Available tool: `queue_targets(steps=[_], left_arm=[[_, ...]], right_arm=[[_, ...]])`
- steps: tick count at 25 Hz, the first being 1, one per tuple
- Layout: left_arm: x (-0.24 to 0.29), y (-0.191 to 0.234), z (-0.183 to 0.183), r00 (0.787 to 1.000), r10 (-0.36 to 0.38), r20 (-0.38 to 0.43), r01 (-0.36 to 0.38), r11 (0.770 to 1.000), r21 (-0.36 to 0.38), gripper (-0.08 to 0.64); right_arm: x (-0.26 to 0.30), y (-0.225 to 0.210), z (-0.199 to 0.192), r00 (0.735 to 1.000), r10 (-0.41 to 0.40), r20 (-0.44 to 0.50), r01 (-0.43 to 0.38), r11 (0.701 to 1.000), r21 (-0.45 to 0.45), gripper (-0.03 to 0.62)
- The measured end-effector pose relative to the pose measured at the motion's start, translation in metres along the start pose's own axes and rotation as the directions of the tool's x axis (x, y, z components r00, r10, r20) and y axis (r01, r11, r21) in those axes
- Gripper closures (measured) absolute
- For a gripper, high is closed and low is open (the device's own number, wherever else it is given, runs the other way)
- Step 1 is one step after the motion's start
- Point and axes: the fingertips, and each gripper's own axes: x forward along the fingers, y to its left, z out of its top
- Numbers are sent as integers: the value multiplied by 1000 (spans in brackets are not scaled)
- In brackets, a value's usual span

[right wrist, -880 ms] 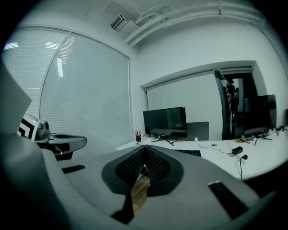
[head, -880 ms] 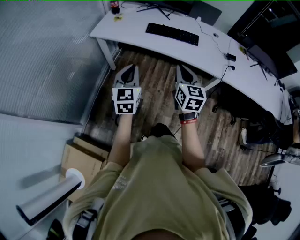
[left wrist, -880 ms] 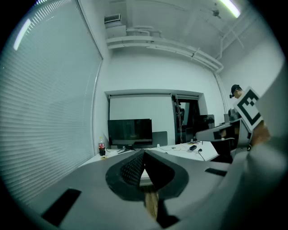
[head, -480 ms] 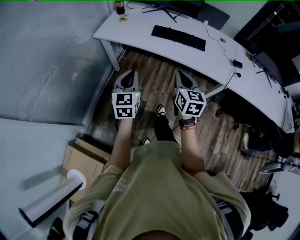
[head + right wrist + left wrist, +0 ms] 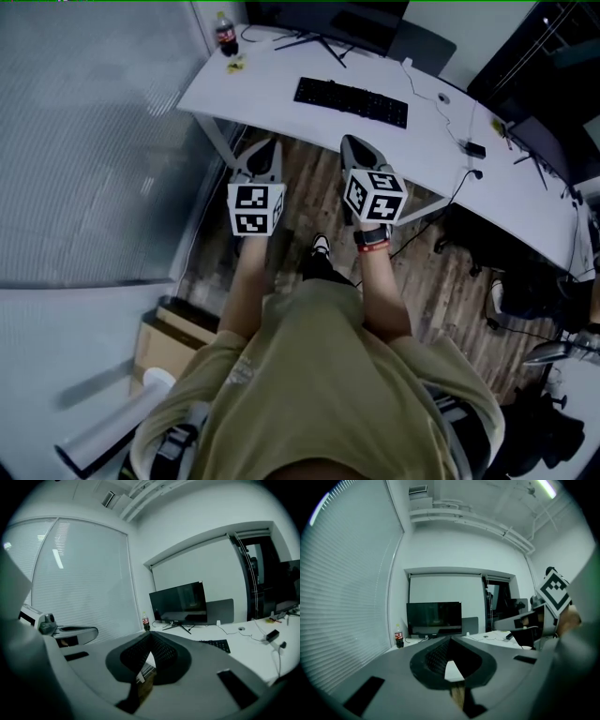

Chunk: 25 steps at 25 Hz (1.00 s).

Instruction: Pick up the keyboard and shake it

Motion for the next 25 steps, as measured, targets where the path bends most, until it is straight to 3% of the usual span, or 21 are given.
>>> queue_targets(steps=[6, 17, 25], left_arm=[[61, 0, 31, 1000, -21, 18, 21, 999, 31, 541], [155, -2, 18, 998, -39, -47, 39, 999, 13, 541], [231, -14, 33, 997, -61, -41, 63, 997, 51, 541]], right_arm=[[49, -36, 35, 1000, 3, 19, -4, 1000, 21, 574], [95, -112, 39, 1000, -10, -15, 11, 996, 84, 574], [136, -176, 55, 1000, -22, -8, 22, 995, 97, 572]])
